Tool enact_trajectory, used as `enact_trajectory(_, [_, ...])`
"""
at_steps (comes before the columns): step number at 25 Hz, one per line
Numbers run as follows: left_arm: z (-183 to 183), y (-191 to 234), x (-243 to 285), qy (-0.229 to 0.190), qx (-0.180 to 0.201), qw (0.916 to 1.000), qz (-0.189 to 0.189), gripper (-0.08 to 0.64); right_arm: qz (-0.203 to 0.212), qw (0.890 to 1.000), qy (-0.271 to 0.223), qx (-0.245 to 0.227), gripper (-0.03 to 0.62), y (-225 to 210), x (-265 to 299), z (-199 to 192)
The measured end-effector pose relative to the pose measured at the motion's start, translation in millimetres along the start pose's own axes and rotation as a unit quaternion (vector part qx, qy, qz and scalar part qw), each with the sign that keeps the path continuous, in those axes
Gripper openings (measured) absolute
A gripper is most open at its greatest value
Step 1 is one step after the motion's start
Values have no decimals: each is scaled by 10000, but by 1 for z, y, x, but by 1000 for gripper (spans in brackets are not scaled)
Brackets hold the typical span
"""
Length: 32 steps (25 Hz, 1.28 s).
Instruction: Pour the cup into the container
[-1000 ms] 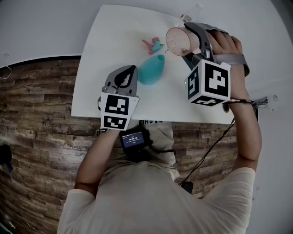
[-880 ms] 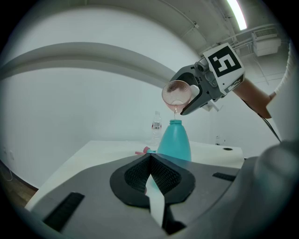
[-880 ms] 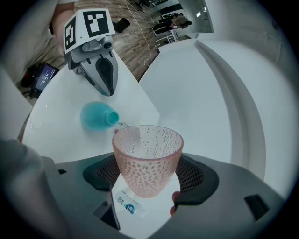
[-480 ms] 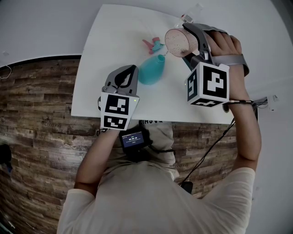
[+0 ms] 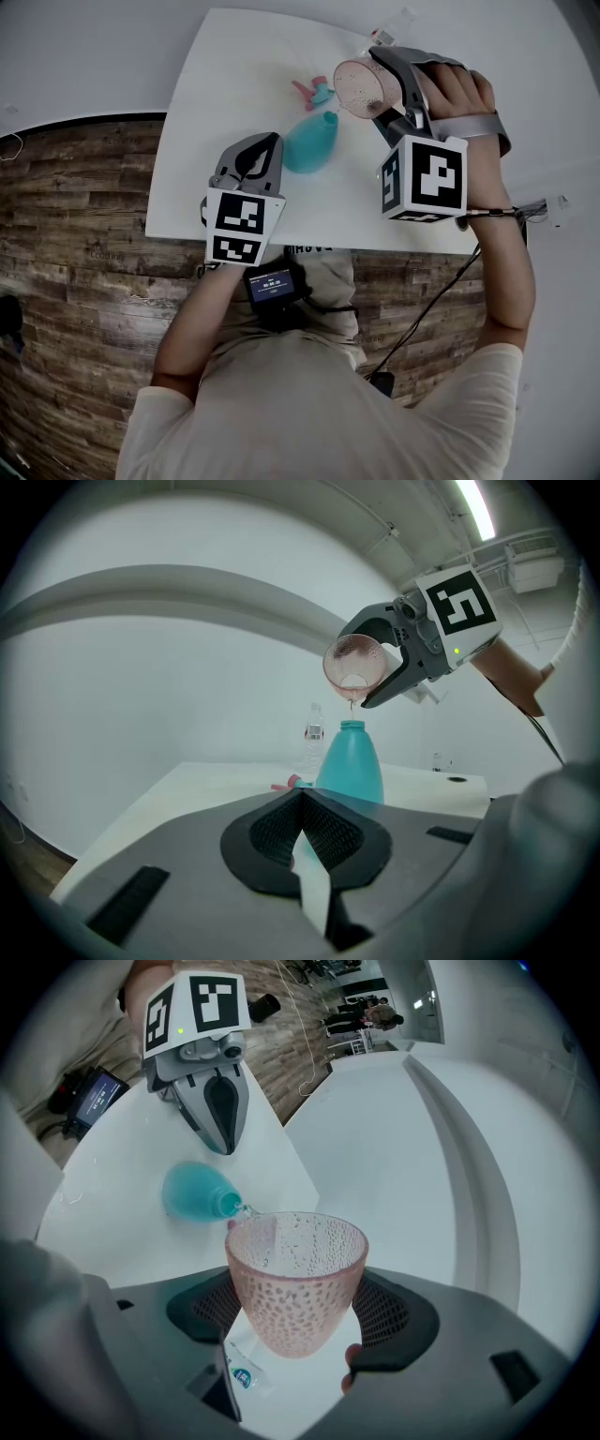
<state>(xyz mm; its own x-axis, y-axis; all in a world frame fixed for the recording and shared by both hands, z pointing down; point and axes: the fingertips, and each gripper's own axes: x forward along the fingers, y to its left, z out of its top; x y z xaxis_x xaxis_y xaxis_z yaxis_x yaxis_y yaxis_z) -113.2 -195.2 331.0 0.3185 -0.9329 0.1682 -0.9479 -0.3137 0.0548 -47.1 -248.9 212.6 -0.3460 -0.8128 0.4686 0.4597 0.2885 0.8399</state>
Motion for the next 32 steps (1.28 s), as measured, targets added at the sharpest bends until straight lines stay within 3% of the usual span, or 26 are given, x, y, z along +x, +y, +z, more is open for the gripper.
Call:
enact_trajectory(14, [0,0,0,4,-2,10000,-2,11,-361,9975,100,-604,367,-2,0,1])
enact_trajectory(28, [0,0,-1,5,0,10000,-2,9,-996,9866,-133,-1282,367,-6,-5,18])
enact_trajectory(32, [0,1,-1,8,-4,10000,-2,11,-974,9896,-250,-1029,367,-1,-4,19])
